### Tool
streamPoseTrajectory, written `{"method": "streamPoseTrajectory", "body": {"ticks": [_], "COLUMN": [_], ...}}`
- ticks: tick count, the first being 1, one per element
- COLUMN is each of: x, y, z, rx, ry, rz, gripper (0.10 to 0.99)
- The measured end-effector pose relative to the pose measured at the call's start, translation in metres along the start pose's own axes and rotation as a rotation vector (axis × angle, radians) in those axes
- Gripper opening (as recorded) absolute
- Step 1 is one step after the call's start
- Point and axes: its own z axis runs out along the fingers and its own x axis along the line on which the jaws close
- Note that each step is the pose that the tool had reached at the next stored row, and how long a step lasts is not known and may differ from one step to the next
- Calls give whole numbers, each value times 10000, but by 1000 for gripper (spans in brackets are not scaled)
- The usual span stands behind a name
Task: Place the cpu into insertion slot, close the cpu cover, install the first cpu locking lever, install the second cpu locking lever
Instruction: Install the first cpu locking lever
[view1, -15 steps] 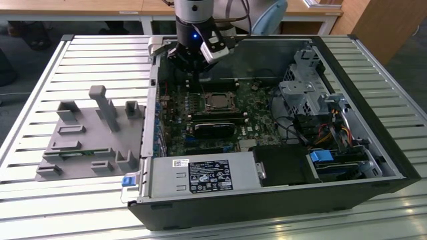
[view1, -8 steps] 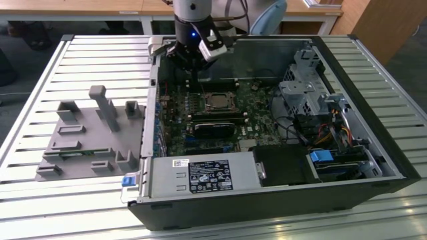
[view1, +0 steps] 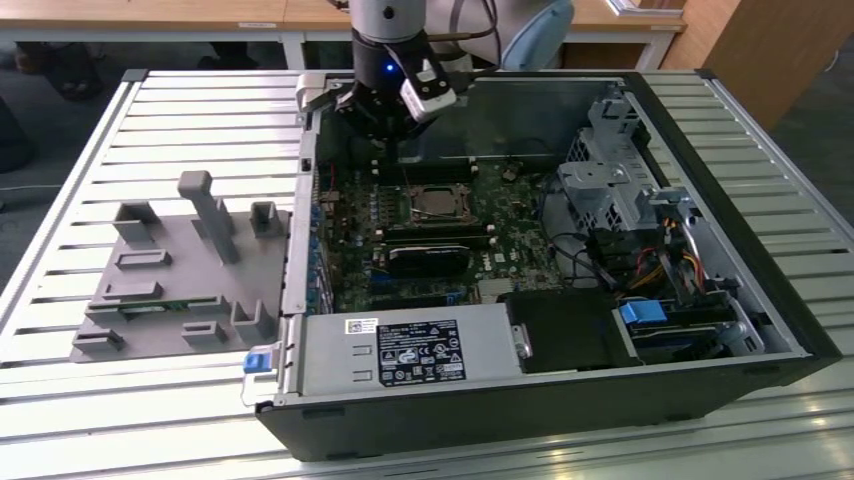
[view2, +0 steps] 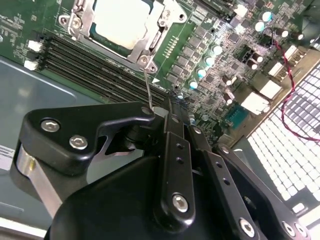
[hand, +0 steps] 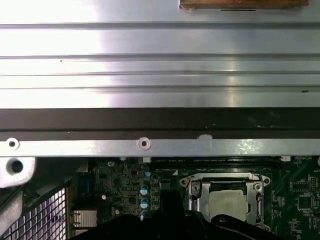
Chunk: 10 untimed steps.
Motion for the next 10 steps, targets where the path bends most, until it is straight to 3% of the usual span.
{"method": "streamPoseTrajectory", "body": {"ticks": [10], "x": [-144], "y": [4], "z": [4], "rx": [0], "ry": [0], "rz": [-2], "gripper": [106]}}
